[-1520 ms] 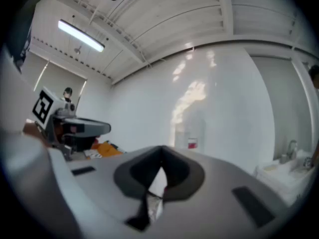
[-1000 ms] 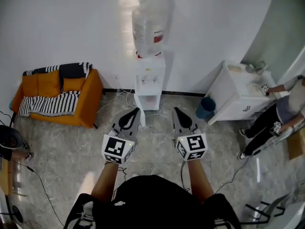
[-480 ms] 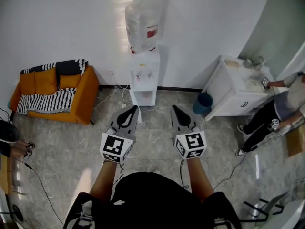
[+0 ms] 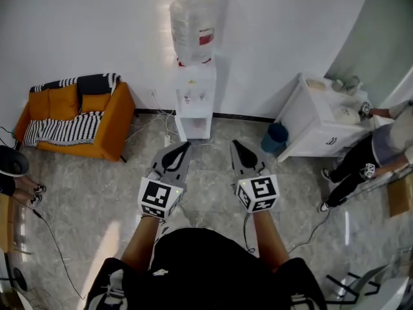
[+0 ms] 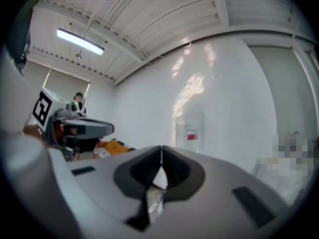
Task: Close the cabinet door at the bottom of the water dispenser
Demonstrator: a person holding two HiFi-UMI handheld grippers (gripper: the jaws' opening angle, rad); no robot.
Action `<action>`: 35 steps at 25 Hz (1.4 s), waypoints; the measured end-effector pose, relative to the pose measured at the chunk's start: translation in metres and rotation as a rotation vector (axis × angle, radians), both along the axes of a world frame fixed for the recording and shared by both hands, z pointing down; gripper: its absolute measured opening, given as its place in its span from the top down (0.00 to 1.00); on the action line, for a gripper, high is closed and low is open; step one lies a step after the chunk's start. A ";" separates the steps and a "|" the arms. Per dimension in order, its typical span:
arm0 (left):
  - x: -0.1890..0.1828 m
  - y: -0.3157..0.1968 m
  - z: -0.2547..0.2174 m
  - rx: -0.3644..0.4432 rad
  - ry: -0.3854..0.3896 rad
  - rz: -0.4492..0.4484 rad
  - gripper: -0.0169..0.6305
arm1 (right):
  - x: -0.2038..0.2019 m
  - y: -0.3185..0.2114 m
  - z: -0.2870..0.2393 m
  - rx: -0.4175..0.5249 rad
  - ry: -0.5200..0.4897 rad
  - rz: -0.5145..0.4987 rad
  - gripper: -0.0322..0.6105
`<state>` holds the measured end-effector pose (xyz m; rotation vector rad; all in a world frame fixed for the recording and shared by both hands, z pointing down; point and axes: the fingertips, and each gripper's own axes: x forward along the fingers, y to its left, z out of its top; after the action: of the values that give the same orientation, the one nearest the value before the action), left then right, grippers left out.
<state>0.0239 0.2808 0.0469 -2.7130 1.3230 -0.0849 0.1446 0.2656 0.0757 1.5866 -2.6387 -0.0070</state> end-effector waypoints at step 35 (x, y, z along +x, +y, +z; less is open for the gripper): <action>-0.065 -0.183 0.023 -0.039 -0.010 -0.069 0.96 | -0.058 -0.185 0.015 -0.025 0.039 -0.048 0.90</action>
<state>-0.0407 0.0981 0.0695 -2.6954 1.4271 -0.1320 0.0867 0.0801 0.0909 1.4990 -2.6363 -0.0066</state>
